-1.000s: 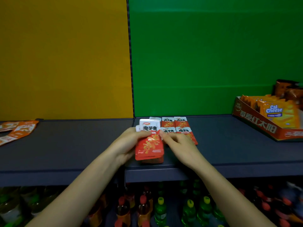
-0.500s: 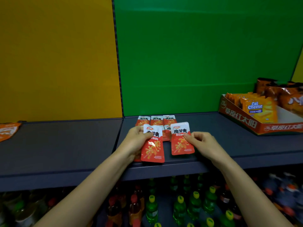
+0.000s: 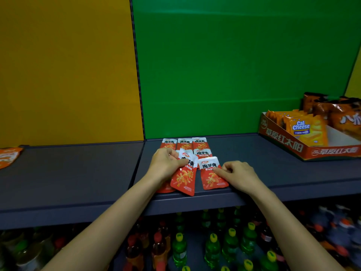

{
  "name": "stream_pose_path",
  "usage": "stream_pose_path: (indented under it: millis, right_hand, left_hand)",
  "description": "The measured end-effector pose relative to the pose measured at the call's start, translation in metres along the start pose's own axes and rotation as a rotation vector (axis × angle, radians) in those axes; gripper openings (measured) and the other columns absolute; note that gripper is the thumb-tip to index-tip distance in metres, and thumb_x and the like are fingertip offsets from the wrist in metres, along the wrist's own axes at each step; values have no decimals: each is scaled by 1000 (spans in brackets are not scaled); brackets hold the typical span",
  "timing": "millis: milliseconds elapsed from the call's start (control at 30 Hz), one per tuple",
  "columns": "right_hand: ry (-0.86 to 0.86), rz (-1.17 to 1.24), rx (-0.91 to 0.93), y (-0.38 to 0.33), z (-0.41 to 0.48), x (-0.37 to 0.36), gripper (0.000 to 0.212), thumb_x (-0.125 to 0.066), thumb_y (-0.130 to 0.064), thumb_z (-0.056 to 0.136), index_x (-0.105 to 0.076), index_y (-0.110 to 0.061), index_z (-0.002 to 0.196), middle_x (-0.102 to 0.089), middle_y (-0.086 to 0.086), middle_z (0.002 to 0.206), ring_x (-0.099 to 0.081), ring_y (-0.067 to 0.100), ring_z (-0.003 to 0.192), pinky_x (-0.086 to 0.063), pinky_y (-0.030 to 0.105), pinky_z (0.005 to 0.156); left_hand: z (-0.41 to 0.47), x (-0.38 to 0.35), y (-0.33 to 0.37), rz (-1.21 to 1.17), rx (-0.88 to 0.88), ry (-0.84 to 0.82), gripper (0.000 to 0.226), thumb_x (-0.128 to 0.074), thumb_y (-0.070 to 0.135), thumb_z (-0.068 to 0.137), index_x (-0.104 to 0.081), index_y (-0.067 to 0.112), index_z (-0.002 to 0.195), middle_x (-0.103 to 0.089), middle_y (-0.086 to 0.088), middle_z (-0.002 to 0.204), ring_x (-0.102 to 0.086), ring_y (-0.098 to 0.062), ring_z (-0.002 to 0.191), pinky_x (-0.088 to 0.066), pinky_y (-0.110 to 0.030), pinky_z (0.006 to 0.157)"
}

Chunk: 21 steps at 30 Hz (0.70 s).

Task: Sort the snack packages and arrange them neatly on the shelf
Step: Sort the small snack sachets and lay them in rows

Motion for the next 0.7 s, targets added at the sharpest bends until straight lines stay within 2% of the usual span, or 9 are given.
stream_pose_path:
  millis: [200,333,400,600,700]
  right_hand:
    - [55,-59,16,-1,-4,-1,46,-51,-57,86,-47,-18,62,-61,-3,72,-59,21,79,-40,31,66]
    - [79,-69,40,0,-4,-1,45,-51,-57,86,-47,-19,63,-65,-1,80,-59,20,80,-38,31,67]
    - [80,-66,42,0,-4,-1,45,-51,-57,86,-48,-19,63,-65,-1,81,-58,19,81,-38,31,68]
    - [74,-71,53,0,-5,0,43,-52,-54,87,-49,-17,65,-64,0,83,-58,18,81,-38,30,68]
    - [59,-74,52,0,-5,1,43,-52,-53,87,-48,-18,63,-63,-2,81,-59,18,81,-38,30,69]
  left_hand:
    - [1,-9,8,406,-174,106,31,-69,30,81,-46,19,64,-49,7,63,-52,-17,73,-37,-26,65]
    - [-3,-12,14,644,-240,179,30,-57,41,87,-49,18,70,-56,5,76,-53,-19,79,-37,-28,70]
    - [-6,-13,17,752,-267,197,30,-52,42,91,-55,14,78,-62,0,84,-56,-22,82,-37,-29,70]
    - [-6,-18,21,994,-277,205,30,-43,38,95,-47,13,79,-64,-6,96,-60,-27,94,-33,-29,71]
    - [-6,-21,24,1077,-299,201,29,-41,37,95,-46,13,79,-61,-4,90,-60,-26,92,-33,-30,71]
Point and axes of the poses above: each hand's wrist, its own z-axis towards the middle knuckle, its own x-axis out of the back of the hand, y = z × x, the point moved 4 cm from there along z, towards the middle knuckle
